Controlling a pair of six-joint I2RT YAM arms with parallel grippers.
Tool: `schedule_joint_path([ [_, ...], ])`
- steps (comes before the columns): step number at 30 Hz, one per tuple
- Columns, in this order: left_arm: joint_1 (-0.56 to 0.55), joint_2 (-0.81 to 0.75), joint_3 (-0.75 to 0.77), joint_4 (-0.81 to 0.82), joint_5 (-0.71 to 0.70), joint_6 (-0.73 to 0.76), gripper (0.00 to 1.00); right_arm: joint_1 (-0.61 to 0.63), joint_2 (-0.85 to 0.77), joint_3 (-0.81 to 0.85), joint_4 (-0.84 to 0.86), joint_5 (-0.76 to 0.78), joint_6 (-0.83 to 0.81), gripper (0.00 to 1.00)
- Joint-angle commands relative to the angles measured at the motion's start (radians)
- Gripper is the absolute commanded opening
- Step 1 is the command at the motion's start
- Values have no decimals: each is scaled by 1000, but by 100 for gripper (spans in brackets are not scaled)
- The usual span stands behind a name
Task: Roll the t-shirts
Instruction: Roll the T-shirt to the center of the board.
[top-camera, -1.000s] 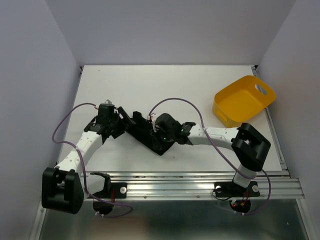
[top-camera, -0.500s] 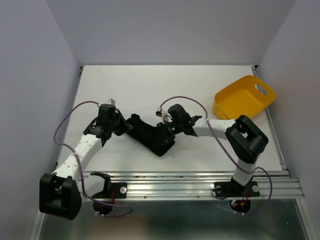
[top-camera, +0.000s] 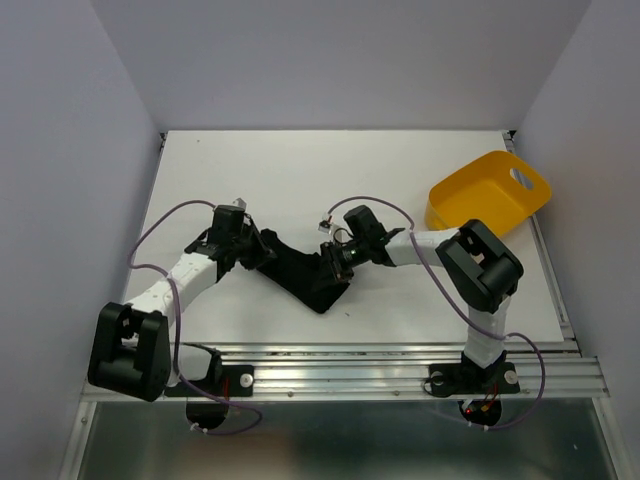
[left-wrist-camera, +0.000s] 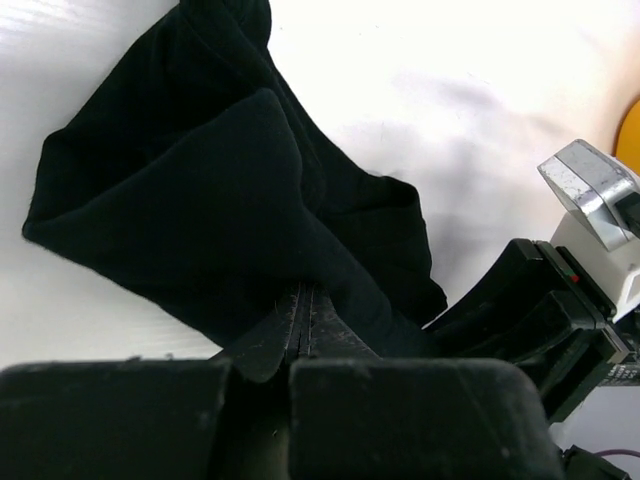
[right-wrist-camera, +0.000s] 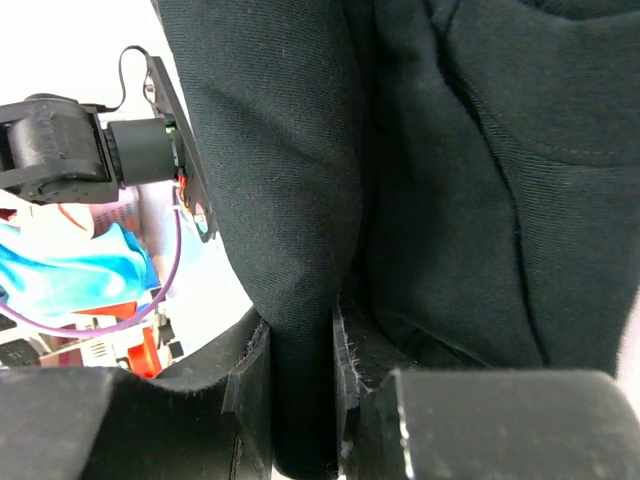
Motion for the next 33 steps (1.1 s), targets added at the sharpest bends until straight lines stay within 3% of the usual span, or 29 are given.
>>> schedule_joint_path([
  [1,-9,44,-7,76,11,16,0,-11,17,9,-5,-11,19,1],
  [10,-10,176,19,151,1,9,0,-31,-35,-19,-10,84,23,4],
  [11,-10,190,24,151,-1,11,0,-31,-47,-20,-22,101,19,8],
  [12,-12,216,27,151,-1,14,0,-31,-61,-19,-34,144,11,22],
  [15,-12,253,38,181,-5,14,0,-31,-130,-19,-114,245,-21,41],
  [17,-10,261,42,186,-8,14,0,-31,-175,-17,-173,296,-40,44],
  [18,-12,268,44,186,-8,14,0,-31,-220,-13,-193,352,-58,51],
  [23,-14,270,57,182,5,17,0,9,-342,29,-361,568,-130,59],
  [25,-15,262,62,174,8,17,0,59,-371,56,-410,694,-145,60],
  [28,-15,253,65,163,4,17,0,124,-371,108,-427,805,-156,52],
  [31,-18,253,79,160,-1,17,0,202,-327,164,-428,860,-155,33],
  [32,-17,253,81,160,-1,17,0,202,-315,173,-422,857,-149,33],
  [33,-18,253,84,160,-2,17,0,211,-301,182,-413,844,-144,23],
])
